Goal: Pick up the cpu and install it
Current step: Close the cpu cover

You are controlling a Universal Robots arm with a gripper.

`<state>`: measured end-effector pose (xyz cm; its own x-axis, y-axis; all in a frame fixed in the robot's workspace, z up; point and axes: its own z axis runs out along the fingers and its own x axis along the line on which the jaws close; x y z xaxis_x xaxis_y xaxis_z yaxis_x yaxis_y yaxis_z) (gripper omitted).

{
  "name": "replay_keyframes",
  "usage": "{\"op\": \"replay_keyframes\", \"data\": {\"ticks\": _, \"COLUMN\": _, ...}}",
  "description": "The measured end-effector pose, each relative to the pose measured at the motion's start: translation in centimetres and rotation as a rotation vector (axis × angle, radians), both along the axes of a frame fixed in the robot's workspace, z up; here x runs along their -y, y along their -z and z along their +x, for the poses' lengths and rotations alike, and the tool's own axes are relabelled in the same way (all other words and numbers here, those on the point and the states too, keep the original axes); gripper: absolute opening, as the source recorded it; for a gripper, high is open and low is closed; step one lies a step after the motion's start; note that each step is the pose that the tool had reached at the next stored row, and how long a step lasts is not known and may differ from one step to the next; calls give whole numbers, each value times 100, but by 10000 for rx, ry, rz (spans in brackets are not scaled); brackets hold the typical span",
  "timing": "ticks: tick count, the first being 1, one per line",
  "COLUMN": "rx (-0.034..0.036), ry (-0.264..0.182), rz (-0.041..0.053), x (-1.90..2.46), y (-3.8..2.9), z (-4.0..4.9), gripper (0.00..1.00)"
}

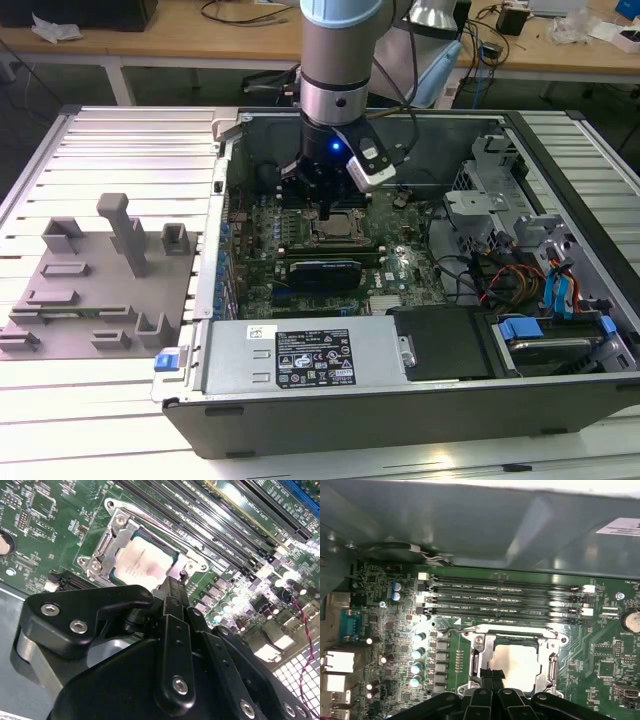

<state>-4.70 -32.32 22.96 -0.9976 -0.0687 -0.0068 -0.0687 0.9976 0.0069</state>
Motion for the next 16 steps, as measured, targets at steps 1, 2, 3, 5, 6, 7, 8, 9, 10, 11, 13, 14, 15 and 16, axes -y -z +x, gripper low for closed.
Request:
{"op": "replay_keyframes", "data": {"ticks": 1, "rx": 0, "ry": 0, "rz": -1, "x": 0, "y": 0, "z": 11, "gripper": 11}}
{"op": "replay_keyframes", "data": {"ticks": 2, "rx": 0, "ry": 0, "rz": 0, "x": 0, "y": 0, "z": 21, "gripper": 11}}
{"op": "replay_keyframes", "data": {"ticks": 3, "rx": 0, "ry": -1, "rz": 0, "x": 0, "y": 0, "z": 34, "gripper": 11}}
{"op": "replay_keyframes", "data": {"ticks": 5, "rx": 0, "ry": -1, "rz": 0, "x": 0, "y": 0, "z": 60, "gripper": 11}}
{"op": "replay_keyframes", "data": {"ticks": 6, "rx": -1, "ry": 0, "rz": 0, "x": 0, "y": 0, "z": 69, "gripper": 11}}
{"op": "replay_keyframes", "data": {"ticks": 7, "rx": 0, "ry": 0, "rz": -1, "x": 0, "y": 0, "z": 90, "gripper": 11}}
{"op": "replay_keyframes", "data": {"ticks": 8, "rx": 0, "ry": 1, "rz": -1, "x": 0, "y": 0, "z": 125, "gripper": 11}}
{"op": "replay_keyframes", "data": {"ticks": 9, "rx": 0, "ry": -1, "rz": 0, "x": 0, "y": 0, "z": 155, "gripper": 11}}
{"op": "replay_keyframes", "data": {"ticks": 10, "rx": 0, "ry": -1, "rz": 0, "x": 0, "y": 0, "z": 172, "gripper": 11}}
{"op": "replay_keyframes", "data": {"ticks": 11, "rx": 0, "ry": 0, "rz": 0, "x": 0, "y": 0, "z": 189, "gripper": 11}}
{"op": "replay_keyframes", "data": {"ticks": 13, "rx": -1, "ry": 1, "rz": 0, "x": 0, "y": 0, "z": 233, "gripper": 11}}
{"op": "replay_keyframes", "data": {"ticks": 14, "rx": 0, "ry": -1, "rz": 0, "x": 0, "y": 0, "z": 250, "gripper": 11}}
{"op": "replay_keyframes", "data": {"ticks": 15, "rx": 1, "ry": -2, "rz": 0, "x": 0, "y": 0, "z": 264, "gripper": 11}}
{"op": "replay_keyframes", "data": {"ticks": 16, "rx": 1, "ry": -1, "rz": 0, "x": 0, "y": 0, "z": 267, "gripper": 11}}
